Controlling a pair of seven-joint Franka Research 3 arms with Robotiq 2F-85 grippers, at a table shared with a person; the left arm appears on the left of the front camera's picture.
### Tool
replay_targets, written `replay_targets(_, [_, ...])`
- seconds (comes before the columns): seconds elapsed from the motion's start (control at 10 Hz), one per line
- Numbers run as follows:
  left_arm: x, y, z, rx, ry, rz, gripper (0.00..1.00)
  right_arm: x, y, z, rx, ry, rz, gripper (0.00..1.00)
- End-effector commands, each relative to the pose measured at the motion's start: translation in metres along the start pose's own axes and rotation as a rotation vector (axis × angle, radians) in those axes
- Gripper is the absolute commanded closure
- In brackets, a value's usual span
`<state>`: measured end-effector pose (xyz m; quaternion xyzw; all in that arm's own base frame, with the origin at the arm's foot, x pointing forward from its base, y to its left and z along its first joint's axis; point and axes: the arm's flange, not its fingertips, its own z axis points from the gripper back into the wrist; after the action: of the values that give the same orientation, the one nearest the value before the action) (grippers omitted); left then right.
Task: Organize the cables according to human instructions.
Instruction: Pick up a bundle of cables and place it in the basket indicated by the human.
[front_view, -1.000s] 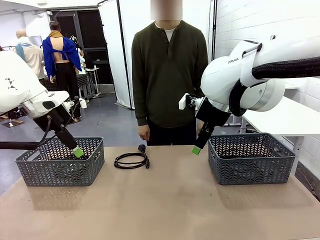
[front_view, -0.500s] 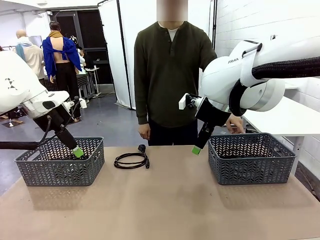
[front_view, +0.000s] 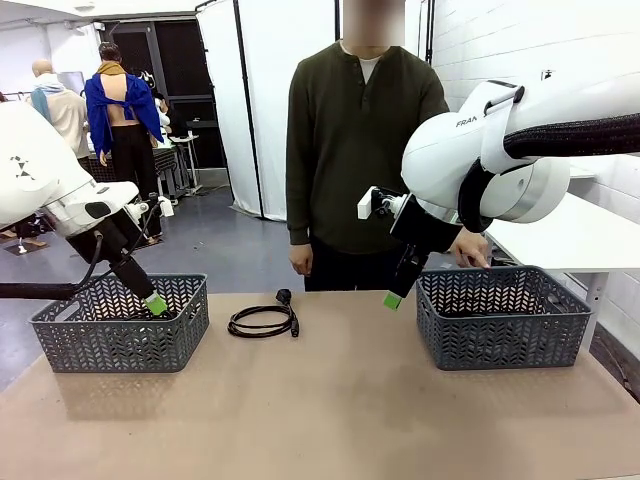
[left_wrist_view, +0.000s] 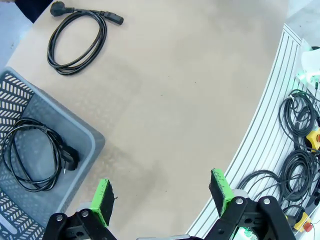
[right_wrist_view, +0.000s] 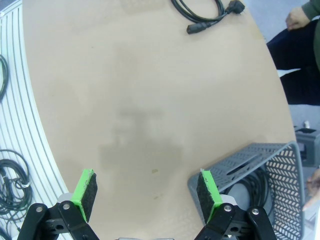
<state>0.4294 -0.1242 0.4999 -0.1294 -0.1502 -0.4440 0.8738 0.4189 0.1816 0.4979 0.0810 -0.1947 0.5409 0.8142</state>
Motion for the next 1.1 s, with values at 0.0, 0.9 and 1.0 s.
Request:
replay_targets(0.0, [0.0021,0.0008,0.0003,0.002,0.0,-0.001,0.0,-0.0007,0.0004,-0.001,-0.004,0.002,-0.001,0.0])
replay_targets(0.9, [0.0021,0.0008,0.0003,0.002,0.0,-0.001,0.0,-0.0007,0.0004,-0.001,-0.004,0.002,-0.001,0.0])
replay_targets(1.0, [0.0021,0.0008,0.0003,0.002,0.0,-0.001,0.0,0.0,0.0,0.0,0.0,0.0,0.0,0.0])
